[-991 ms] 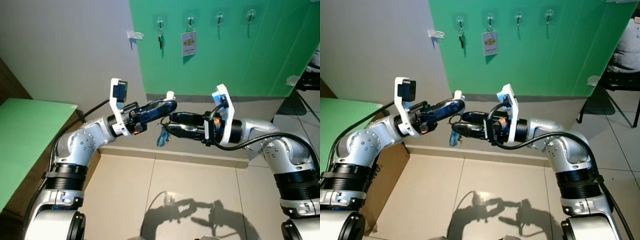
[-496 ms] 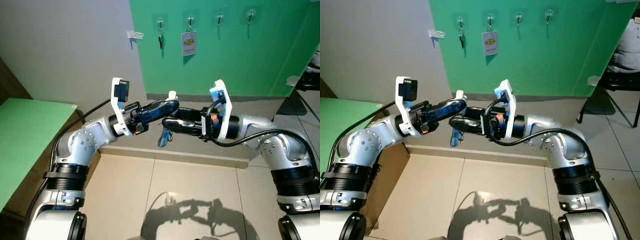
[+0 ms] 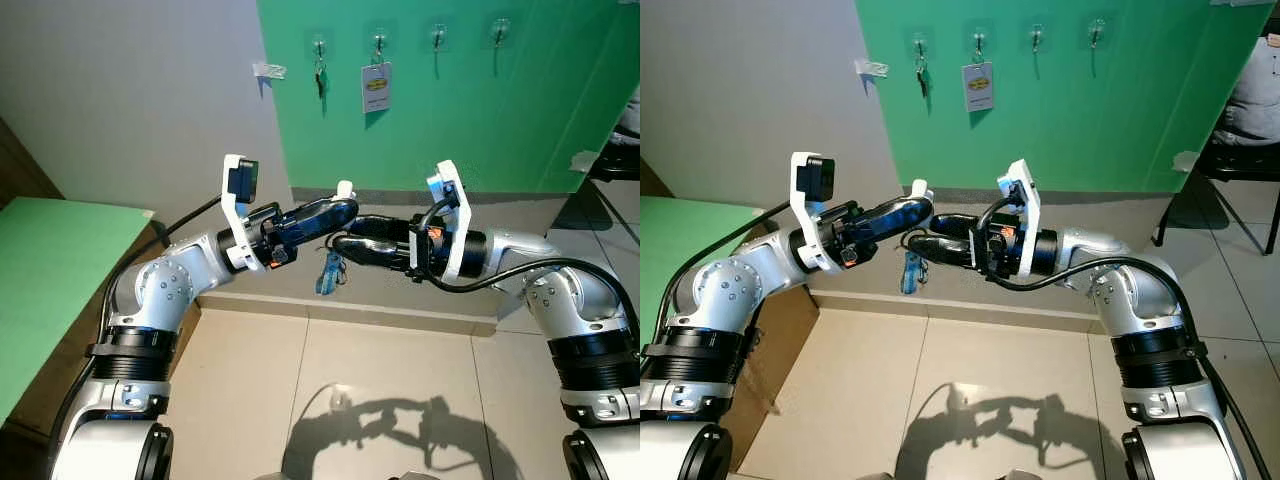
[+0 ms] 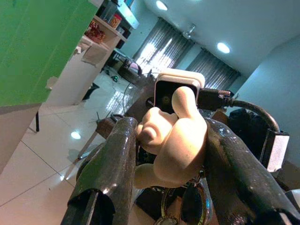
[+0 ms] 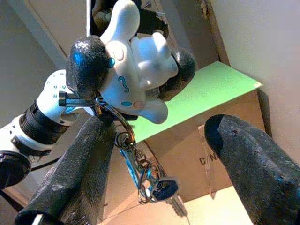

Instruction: Hang keys on a hook

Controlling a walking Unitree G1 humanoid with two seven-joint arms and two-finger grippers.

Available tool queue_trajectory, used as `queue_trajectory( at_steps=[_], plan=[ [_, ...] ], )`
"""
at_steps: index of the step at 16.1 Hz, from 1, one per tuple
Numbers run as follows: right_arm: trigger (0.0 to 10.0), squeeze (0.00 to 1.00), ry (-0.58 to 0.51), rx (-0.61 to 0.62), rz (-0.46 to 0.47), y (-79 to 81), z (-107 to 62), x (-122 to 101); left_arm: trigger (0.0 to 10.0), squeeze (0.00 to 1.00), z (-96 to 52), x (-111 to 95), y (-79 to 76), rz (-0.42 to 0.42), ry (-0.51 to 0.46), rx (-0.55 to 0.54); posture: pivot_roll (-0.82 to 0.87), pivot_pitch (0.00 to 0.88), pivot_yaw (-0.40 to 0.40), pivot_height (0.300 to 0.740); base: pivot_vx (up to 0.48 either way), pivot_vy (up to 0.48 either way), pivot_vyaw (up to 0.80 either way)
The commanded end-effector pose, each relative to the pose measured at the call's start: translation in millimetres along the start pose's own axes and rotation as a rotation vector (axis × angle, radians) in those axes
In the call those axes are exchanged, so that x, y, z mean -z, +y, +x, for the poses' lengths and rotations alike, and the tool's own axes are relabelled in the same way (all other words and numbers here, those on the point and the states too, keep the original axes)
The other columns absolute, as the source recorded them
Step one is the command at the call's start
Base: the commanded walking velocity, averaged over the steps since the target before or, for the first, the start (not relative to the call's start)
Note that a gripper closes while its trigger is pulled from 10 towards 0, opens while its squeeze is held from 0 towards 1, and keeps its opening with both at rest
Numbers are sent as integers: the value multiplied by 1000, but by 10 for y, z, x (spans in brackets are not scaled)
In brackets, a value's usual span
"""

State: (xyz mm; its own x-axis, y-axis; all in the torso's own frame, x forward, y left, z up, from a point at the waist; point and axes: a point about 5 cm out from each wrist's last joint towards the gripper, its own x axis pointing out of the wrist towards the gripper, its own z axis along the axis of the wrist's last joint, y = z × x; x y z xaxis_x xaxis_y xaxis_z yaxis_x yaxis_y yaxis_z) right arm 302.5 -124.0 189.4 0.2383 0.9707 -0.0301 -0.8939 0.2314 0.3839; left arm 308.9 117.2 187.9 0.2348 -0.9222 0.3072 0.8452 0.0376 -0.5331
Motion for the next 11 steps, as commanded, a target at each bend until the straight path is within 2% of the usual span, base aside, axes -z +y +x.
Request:
queue_trajectory(
  at_steps=[1,3,4,5,7,8,11],
  plan=[
    [10000,0,12,3,-14,-10,-4,-4,0,0,-16,-68,-42,20,-14,6,-223,0,104,740,0,0,0],
    [10000,0,14,4,-15,-18,-7,1,0,0,-17,-77,-45,21,-16,7,-223,0,104,740,0,0,0],
    [10000,141,18,10,-22,-29,-8,6,0,0,-17,-84,-50,21,-19,9,-222,0,103,740,0,0,0],
    [10000,188,24,14,-26,-37,-9,12,0,0,-16,-89,-51,21,-20,9,-221,0,102,740,0,0,0],
    [10000,196,39,27,-37,-56,-10,34,0,0,-20,-98,-55,21,-26,9,-220,0,101,740,0,0,0],
    [10000,1000,44,42,-47,-76,-13,46,0,0,-23,-99,-56,20,-29,8,-219,0,101,740,0,0,0],
    [10000,1000,27,53,-56,-92,-3,27,0,0,-23,-103,-61,18,-34,8,-219,0,102,740,0,0,0]
  ],
)
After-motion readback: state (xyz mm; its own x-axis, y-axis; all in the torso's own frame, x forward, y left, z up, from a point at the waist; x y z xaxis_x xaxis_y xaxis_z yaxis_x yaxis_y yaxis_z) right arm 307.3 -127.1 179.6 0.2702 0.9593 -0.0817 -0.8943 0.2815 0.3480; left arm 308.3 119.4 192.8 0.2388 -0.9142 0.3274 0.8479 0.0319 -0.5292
